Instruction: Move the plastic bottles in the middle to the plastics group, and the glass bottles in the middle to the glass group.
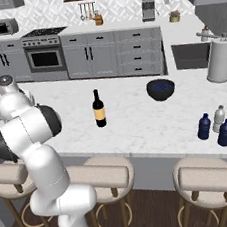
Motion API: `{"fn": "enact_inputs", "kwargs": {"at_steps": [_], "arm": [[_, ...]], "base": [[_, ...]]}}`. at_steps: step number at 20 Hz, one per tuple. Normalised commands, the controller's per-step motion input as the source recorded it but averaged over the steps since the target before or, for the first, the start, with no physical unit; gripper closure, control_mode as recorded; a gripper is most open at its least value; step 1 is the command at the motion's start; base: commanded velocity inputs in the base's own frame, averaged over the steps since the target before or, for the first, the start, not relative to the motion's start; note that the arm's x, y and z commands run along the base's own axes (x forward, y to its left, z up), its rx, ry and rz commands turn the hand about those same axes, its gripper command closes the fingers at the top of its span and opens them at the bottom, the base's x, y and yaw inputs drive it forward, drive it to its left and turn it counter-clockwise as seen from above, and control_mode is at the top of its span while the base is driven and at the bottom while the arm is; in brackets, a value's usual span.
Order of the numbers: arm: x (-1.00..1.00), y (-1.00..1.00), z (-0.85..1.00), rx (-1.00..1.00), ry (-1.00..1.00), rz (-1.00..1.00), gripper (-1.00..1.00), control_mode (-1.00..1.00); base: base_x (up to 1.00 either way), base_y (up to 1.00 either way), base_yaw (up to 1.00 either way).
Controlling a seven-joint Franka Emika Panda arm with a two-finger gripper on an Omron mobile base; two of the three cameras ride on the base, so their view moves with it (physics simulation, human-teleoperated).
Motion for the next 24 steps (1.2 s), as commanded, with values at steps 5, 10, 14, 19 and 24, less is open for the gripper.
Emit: {"fn": "enact_inputs", "kwargs": {"at_steps": [5, 10, 14, 19, 24], "arm": [[-0.02, -0.73, 0.17, 0.00, -0.01, 0.00, -1.00, -1.00], [0.00, -0.75, 0.08, 0.00, 0.00, -0.03, -1.00, -1.00], [0.00, -0.65, 0.01, 0.00, 0.00, -0.01, -1.00, -1.00], [0.00, -0.50, 0.00, 0.00, 0.00, -0.01, -1.00, -1.00], [0.00, -0.52, 0.04, -0.01, -0.02, -0.03, -1.00, -1.00]], "base": [[0.00, 0.00, 0.00], [0.00, 0.00, 0.00], [0.00, 0.00, 0.00], [0.00, 0.00, 0.00], [0.00, 0.00, 0.00]]}}
